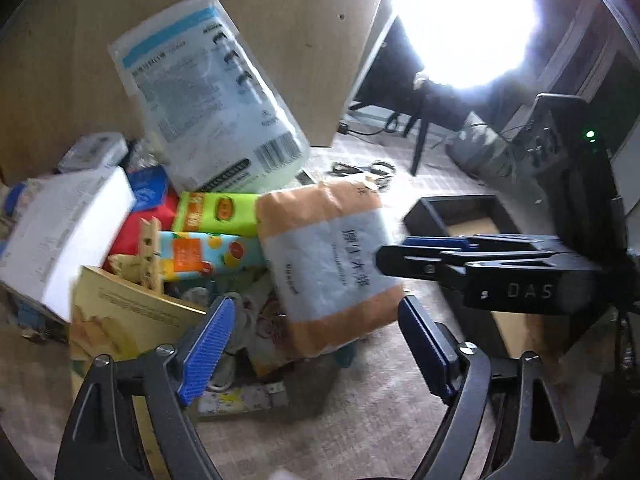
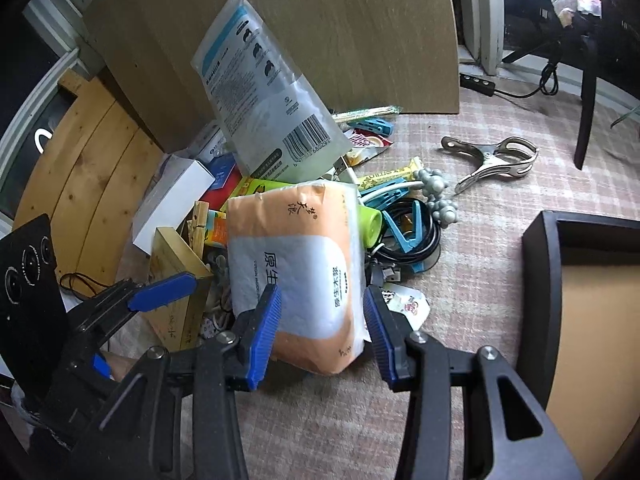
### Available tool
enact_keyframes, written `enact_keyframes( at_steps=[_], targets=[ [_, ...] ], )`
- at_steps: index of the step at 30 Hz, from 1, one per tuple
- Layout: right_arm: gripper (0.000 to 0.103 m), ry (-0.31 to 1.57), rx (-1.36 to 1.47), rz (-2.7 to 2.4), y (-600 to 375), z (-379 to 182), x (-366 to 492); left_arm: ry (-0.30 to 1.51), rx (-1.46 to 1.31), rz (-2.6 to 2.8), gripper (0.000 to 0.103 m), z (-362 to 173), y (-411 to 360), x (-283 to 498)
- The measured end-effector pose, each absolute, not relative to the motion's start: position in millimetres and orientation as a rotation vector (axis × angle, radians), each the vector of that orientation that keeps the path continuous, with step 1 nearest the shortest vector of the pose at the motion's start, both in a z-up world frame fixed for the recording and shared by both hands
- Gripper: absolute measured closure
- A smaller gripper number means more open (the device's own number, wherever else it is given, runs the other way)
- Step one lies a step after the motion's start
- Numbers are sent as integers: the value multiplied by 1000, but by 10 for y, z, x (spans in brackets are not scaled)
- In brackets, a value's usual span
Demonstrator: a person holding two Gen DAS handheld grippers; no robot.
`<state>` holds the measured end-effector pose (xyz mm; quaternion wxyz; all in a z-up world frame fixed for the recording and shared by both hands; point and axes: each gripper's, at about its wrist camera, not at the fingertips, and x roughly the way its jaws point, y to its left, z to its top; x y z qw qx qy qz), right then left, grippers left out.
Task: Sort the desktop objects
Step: 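Move the right tool to the orange-and-white tissue pack and close on it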
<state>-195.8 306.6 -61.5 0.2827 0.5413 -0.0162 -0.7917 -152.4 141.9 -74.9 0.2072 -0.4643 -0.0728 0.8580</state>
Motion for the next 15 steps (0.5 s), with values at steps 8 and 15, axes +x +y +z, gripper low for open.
enact_keyframes(
  at_steps=[8,15],
  targets=[
    [60,13,1411,-2172,3111,-554,-1890,5,-1365,2596,8,-783,1427,-1538],
    [60,43,1394,-2195,3122,-523,-1851,2,-1335,2698,16,-769,1312,-1518]
  ],
)
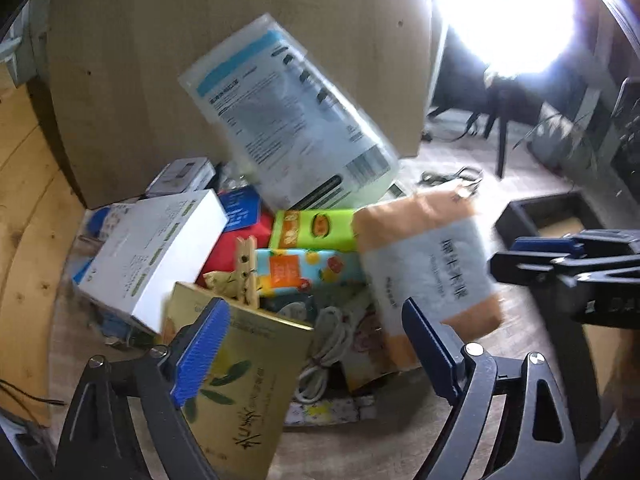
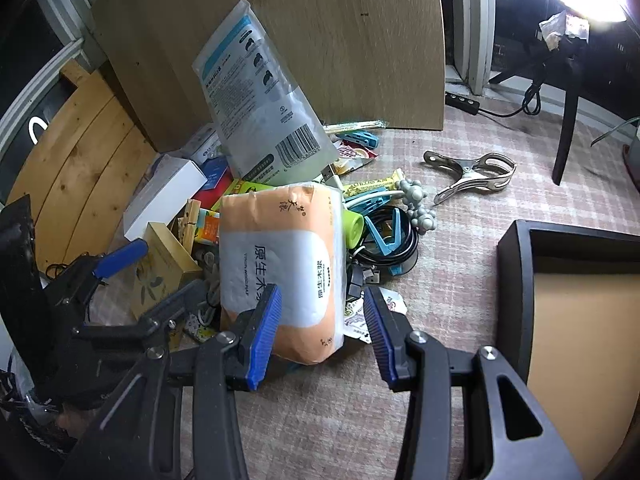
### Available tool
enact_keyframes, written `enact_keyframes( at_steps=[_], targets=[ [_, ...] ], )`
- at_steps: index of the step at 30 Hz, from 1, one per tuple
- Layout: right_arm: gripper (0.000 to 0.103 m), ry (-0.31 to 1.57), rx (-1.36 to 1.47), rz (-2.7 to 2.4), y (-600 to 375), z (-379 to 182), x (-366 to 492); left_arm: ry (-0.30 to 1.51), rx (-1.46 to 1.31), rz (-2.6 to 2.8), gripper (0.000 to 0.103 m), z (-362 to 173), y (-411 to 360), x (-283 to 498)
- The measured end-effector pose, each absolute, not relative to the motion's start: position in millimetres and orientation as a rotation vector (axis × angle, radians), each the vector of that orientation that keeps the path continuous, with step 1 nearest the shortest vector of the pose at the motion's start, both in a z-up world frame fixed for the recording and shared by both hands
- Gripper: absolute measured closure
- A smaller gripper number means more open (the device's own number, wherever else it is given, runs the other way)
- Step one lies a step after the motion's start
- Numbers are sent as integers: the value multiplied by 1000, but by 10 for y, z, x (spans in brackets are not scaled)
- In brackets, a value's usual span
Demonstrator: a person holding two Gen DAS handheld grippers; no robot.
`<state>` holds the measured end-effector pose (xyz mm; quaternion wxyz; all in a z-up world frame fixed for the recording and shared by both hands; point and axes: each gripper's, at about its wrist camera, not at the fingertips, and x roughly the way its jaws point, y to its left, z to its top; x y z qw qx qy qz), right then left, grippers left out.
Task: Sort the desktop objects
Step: 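Move the right tool to the orange-and-white tissue pack and close on it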
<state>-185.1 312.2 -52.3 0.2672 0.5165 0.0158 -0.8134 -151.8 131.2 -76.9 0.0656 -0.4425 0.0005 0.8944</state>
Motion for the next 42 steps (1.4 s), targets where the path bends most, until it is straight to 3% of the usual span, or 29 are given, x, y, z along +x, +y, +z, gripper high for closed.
enact_keyframes(
  at_steps=[3,8,19,27,32,35,42],
  targets=[
    [60,49,1390,-2195,3117,-519,-1842,-68,-1408,2652,16,-790,1311,-1539],
    [60,67,1383,-2194,3090,-515,-1817,80,-1501,2624,16,-837,1461,-1567],
    [60,86,1387,-2194,3060,-544,-1832,-76,-1443,2615,16,-756,1495,-1615],
    [61,40,1432,-2151,3071,-624,-1952,-148,-1439,2515,21,-895,1559,-1686],
    [61,-20,1465,-2094,3083,-626,-2031,-92,-1422,2482,22,-928,1736,-1715],
    [61,-50,1487,-2044,3035,-641,-2056,-95,-1405,2456,29,-925,1822,-1752],
    [61,8,1509,-2015,2871,-746,-2031,-122,-1391,2413,34,-930,1889,-1807]
  ],
)
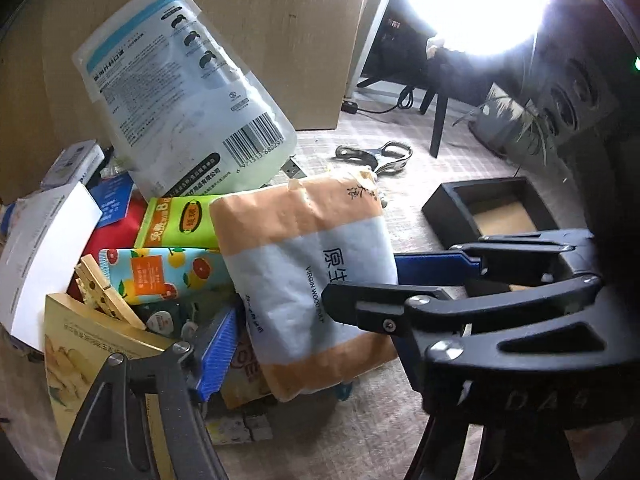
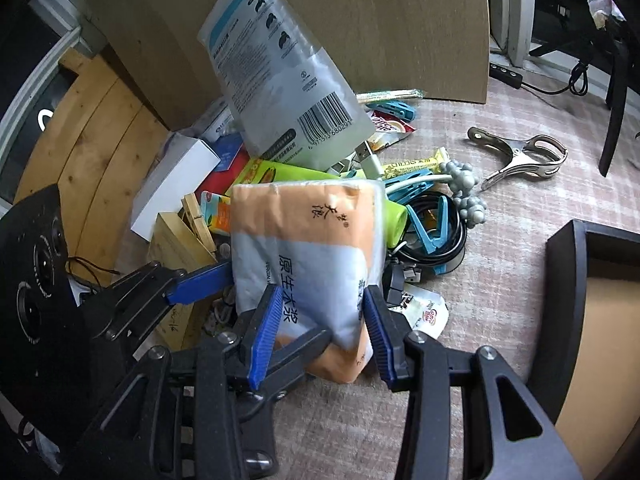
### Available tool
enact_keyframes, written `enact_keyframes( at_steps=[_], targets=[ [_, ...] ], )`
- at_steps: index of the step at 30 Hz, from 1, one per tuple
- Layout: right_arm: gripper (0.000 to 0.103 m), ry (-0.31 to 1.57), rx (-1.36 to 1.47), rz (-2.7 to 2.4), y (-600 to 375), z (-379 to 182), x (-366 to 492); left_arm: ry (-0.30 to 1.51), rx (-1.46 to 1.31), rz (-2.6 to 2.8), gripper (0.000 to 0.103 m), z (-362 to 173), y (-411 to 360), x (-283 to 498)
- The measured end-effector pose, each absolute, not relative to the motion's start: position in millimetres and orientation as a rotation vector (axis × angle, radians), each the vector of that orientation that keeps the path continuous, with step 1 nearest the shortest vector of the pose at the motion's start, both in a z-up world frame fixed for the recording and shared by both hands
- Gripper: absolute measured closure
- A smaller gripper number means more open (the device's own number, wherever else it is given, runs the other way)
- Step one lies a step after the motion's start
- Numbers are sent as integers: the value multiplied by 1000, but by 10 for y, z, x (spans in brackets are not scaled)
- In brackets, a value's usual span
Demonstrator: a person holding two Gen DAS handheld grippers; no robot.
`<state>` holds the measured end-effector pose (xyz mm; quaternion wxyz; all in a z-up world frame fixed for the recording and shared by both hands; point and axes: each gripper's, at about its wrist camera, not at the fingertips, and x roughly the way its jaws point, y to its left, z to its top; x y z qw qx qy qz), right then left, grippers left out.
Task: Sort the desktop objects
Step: 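Move the right tool to the orange-and-white tissue pack and close on it, then carry the tissue pack with the right tool over the tray and release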
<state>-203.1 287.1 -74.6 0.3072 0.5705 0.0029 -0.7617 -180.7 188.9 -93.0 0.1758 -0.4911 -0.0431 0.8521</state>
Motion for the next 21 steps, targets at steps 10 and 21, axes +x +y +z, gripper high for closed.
enact_keyframes(
  at_steps=[10,21],
  targets=[
    [61,-85,1468,-1995,3121,-435,-1970,-126,-1297,2430,35,-538,2045,-1600],
    [61,-84,1431,-2132,3980,-29,-1687,-76,-1193,2345,35,-294,2960,-1267]
  ],
)
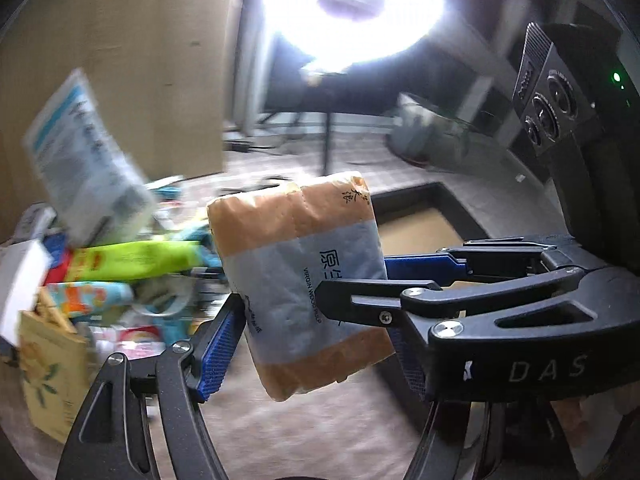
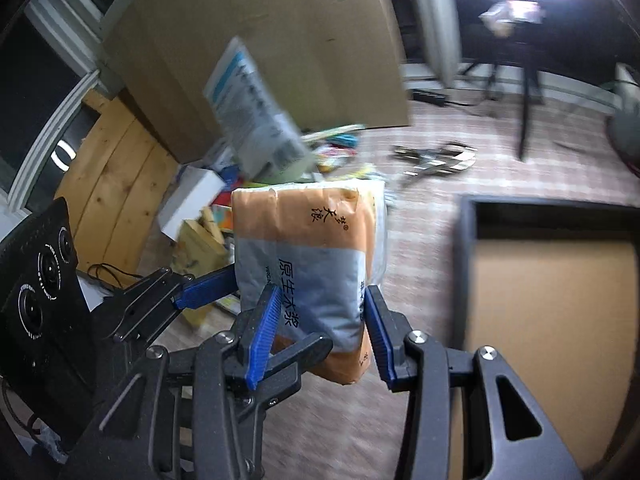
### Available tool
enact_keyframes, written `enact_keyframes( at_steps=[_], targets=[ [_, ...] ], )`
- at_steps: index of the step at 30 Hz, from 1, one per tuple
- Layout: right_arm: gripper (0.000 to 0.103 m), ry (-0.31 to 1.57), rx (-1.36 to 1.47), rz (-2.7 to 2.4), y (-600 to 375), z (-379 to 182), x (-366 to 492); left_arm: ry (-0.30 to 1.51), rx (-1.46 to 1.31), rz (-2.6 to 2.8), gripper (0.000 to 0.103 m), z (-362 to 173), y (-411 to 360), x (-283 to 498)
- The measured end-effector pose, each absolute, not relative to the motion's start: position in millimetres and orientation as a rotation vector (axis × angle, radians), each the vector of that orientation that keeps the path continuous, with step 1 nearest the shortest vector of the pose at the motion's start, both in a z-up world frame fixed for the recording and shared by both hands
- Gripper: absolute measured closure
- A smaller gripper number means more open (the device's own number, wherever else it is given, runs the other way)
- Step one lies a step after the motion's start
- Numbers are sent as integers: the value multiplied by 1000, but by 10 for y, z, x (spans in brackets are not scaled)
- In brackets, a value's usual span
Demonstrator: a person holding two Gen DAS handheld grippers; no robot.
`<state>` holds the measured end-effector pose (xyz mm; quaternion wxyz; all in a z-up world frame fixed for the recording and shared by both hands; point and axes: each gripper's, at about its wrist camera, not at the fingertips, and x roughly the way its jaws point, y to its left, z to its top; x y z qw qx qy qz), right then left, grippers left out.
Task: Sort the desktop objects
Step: 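Carry the tissue pack with the right tool over the tray and release, then return the right tool to the pile and close on the yellow flower box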
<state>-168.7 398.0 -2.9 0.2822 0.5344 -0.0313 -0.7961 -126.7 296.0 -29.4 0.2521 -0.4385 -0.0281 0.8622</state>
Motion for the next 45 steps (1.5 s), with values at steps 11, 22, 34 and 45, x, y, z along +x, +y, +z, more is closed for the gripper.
enact_keyframes(
  at_steps=[11,22,34,45],
  targets=[
    [61,-152,1564,-2313,5465,-92,-1234,7,-1190,2071,35,-435,4340,-885],
    [61,-197,1657,-2401,6182,-278,-948,74,-1244,1959,35,-568,4977,-660],
    [49,-93,1559,-2470,5959,-51,-929,123,-1238,2135,35,-341,4380,-696],
    [49,-21,1438,-2264,4380,-2,-1117,36,-1319,2453,35,-159,2345,-947]
  ],
)
